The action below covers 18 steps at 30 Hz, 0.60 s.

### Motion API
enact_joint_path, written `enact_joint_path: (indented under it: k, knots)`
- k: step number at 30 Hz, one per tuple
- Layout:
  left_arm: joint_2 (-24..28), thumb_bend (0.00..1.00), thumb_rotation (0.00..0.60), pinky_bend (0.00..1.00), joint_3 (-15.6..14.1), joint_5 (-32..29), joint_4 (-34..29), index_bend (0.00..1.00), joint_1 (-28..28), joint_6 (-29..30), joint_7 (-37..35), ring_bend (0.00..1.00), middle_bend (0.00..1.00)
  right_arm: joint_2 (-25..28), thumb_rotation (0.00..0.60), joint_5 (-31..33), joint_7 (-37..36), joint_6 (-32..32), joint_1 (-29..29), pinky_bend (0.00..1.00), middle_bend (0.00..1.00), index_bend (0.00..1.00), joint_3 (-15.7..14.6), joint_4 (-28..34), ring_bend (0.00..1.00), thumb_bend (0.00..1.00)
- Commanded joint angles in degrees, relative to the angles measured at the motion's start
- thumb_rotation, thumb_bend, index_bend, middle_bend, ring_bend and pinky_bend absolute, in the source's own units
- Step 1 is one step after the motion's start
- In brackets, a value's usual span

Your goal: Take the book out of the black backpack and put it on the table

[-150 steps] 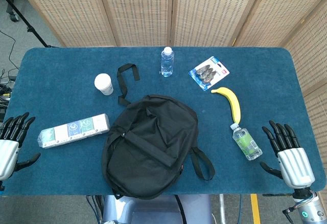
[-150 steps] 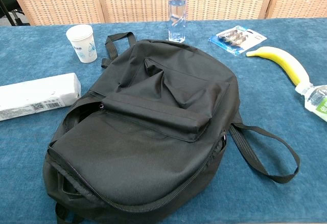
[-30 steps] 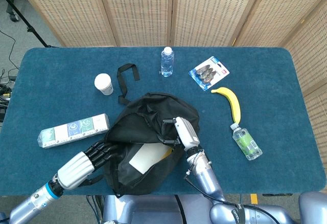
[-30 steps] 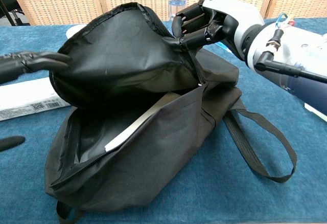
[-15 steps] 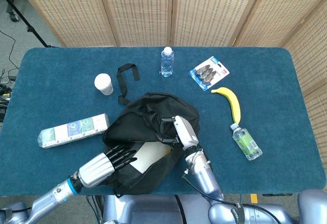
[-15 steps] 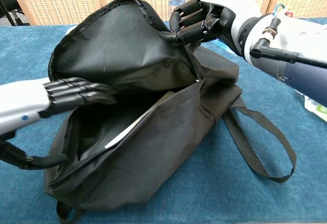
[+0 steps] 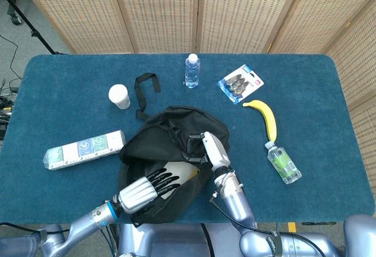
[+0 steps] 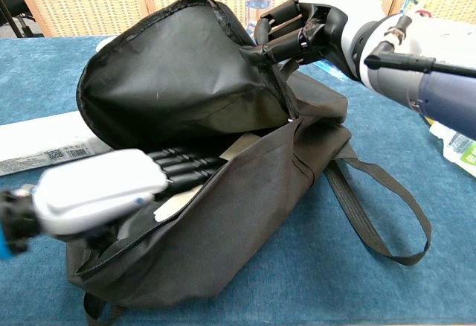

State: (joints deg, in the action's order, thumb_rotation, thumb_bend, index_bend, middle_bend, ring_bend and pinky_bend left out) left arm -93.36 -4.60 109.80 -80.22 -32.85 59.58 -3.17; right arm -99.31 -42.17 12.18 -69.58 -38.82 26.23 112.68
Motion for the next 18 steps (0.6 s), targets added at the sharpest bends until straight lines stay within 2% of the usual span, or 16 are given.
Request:
enact_joint_path:
  k: [1, 13, 18]
  knots:
    - [-2.8, 0.28, 0.6, 0.0, 0.5, -2.0, 2.2, 0.0, -1.2, -1.7, -0.4, 0.0, 0.0, 0.1, 0.6, 0.3, 0.2, -0.2, -0.3, 0.53, 0.68, 0.71, 0.1, 0.2, 0.56, 0.47]
    - [-9.7, 0.26, 0.6, 0.0, 2.4, -7.2, 6.6, 0.0, -2.6, -4.1, 3.2, 0.0, 0.0, 0.6, 0.6, 0.8, -0.3, -0.6, -0.8, 0.53, 0.68, 0.71, 0.1, 0.9, 0.56, 0.47]
    - [-12.3, 0.29, 0.6, 0.0, 3.2, -8.8, 8.2, 0.0, -3.4, -5.1, 5.5, 0.0, 0.0, 1.2, 0.6, 0.7, -0.7, -0.6, -0.9, 0.53, 0.68, 0.71, 0.2, 1.4, 0.56, 0.47]
